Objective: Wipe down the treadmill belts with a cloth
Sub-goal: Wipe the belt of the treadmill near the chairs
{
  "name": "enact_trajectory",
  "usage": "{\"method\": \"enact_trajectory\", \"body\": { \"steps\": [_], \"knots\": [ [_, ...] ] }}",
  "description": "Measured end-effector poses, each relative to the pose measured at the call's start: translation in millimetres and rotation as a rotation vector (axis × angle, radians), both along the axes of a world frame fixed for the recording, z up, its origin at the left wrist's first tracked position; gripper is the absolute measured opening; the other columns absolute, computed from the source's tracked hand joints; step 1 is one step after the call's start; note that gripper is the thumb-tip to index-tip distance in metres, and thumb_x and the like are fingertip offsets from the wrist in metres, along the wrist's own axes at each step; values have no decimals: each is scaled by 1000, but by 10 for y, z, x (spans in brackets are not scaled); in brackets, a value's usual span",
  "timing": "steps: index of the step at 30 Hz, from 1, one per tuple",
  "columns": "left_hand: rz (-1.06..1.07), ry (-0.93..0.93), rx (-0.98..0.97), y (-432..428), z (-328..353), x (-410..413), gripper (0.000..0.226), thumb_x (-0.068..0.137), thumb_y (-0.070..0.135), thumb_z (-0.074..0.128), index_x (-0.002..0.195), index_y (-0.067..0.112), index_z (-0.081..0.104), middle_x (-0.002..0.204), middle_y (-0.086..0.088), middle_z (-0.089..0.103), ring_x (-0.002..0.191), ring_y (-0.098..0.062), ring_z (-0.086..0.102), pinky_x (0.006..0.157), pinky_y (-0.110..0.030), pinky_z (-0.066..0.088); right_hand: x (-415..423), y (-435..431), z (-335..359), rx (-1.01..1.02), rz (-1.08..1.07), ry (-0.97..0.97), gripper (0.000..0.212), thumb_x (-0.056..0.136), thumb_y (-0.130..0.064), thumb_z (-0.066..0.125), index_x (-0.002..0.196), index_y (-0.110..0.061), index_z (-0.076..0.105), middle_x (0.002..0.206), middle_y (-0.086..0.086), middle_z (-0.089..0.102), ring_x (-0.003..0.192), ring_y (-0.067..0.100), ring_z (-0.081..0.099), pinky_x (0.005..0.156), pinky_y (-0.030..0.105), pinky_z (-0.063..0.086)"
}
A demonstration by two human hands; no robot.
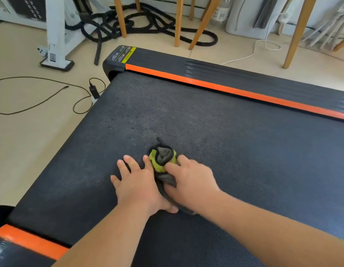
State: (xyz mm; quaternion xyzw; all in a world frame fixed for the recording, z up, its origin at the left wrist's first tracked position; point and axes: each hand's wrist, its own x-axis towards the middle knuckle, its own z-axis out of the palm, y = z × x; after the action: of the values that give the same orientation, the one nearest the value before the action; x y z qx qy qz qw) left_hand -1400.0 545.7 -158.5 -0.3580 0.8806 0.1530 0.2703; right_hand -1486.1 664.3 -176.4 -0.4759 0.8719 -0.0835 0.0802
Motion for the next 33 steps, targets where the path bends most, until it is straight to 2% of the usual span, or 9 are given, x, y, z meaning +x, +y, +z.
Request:
{"method": "enact_trajectory", "body": {
  "steps": [3, 9, 11, 14, 17, 20, 25, 30, 33],
  "knots": [
    [-3, -8, 2, -1, 1, -7, 169, 41, 85, 82, 161, 21, -18, 166, -26, -19, 154, -47, -18, 123, -67, 12, -513, 111, 8, 88, -14, 61, 38, 89, -62, 52, 115, -35, 55, 110, -3, 53, 102, 27, 64, 71, 35, 46],
    [3, -28, 10, -2, 3, -40, 169, 41, 84, 83, 160, 22, -18, 165, -27, -21, 153, -48, -18, 123, -68, 11, -968, -174, -56, 9, -676, 54, 32, 97, -49, 51, 119, -27, 57, 114, 10, 54, 100, 38, 59, 71, 38, 41],
    [5, -21, 5, 5, 1, -40, 168, 40, 83, 84, 161, 21, -15, 165, -27, -19, 153, -48, -17, 123, -67, 12, -574, -323, -84, 3, -570, 114, 30, 93, -49, 55, 113, -26, 58, 112, 11, 55, 95, 38, 61, 71, 40, 45],
    [7, 12, 12, -1, 9, -13, 163, 39, 83, 85, 164, 21, -1, 166, -27, -17, 154, -47, -18, 123, -68, 11, -38, -271, -149, -117, -147, 125, 27, 80, -52, 61, 92, -28, 60, 90, 4, 55, 72, 33, 62, 56, 34, 43],
    [-5, -1, 10, -8, 10, -13, 166, 42, 84, 83, 163, 21, -12, 166, -27, -19, 153, -48, -18, 123, -67, 12, -447, -140, -96, -56, -43, 135, 34, 87, -60, 52, 104, -33, 61, 97, 0, 56, 85, 30, 66, 61, 33, 44],
    [-6, -24, 18, -4, 13, -16, 167, 44, 84, 83, 161, 22, -18, 165, -29, -21, 153, -49, -18, 123, -67, 12, -1196, -58, -39, 109, -345, 182, 36, 97, -59, 46, 124, -37, 56, 109, 4, 56, 91, 33, 60, 66, 34, 41],
    [-10, -30, 7, 2, 17, -64, 169, 41, 82, 85, 161, 18, -14, 164, -32, -18, 152, -53, -15, 121, -69, 14, -1027, -115, -85, -12, -729, 69, 29, 95, -50, 51, 111, -28, 59, 109, 13, 60, 93, 38, 61, 70, 36, 41],
    [5, 49, 8, -3, -19, -6, 147, 47, 79, 85, 162, 21, 13, 166, -27, -16, 153, -49, -15, 122, -68, 12, 107, -356, -203, -144, -220, 112, 24, 83, -51, 62, 90, -28, 60, 85, 1, 53, 69, 31, 61, 55, 30, 31],
    [-9, 37, 7, -13, -29, 26, 164, 40, 85, 82, 163, 22, -6, 165, -28, -18, 153, -49, -17, 123, -67, 12, -369, -183, -99, -20, -80, 153, 37, 87, -63, 50, 107, -34, 61, 99, -2, 58, 88, 28, 67, 60, 33, 43]
  ]
}}
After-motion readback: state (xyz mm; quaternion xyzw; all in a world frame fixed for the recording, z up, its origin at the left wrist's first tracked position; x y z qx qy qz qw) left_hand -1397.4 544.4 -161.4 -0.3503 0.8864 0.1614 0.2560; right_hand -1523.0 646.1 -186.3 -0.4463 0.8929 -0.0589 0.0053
